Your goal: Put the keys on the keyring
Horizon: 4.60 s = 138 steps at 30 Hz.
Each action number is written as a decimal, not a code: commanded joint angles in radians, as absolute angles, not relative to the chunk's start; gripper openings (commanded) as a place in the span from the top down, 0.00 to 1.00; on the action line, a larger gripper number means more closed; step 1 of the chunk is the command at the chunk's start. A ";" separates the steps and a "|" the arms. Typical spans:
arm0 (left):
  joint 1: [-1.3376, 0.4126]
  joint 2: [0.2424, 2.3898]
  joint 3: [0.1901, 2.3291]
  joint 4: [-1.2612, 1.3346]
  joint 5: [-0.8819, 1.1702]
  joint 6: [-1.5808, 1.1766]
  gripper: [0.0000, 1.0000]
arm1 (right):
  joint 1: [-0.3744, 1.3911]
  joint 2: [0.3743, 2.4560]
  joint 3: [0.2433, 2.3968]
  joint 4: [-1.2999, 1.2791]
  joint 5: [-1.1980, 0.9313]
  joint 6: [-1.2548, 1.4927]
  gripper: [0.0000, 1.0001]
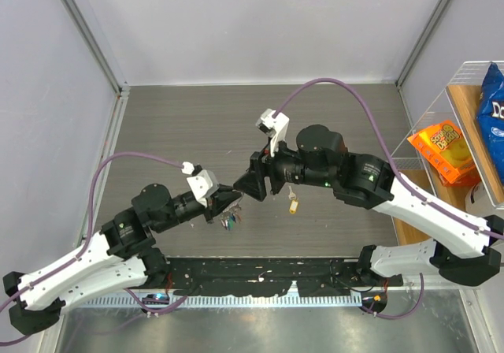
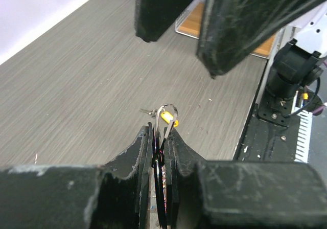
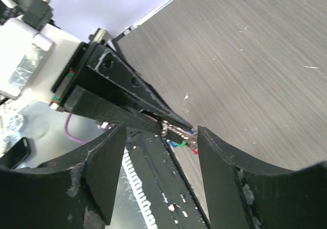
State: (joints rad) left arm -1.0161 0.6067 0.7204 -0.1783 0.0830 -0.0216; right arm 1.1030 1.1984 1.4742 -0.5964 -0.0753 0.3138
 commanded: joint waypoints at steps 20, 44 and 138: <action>-1.014 0.545 0.689 -0.005 0.041 0.006 1.00 | 1.023 1.233 1.390 -0.399 -0.351 0.383 0.56; -1.014 0.546 0.687 -0.005 0.048 0.006 1.00 | 1.023 1.216 1.364 -0.338 -0.356 0.365 0.79; -1.014 0.611 0.719 0.043 0.009 0.092 1.00 | 1.045 1.305 1.617 -0.606 -0.158 0.416 0.94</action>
State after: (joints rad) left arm -1.0161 0.6075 0.6823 0.0166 0.0059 0.0696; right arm 1.0359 1.3247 1.5673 -0.6777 -0.1452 0.4137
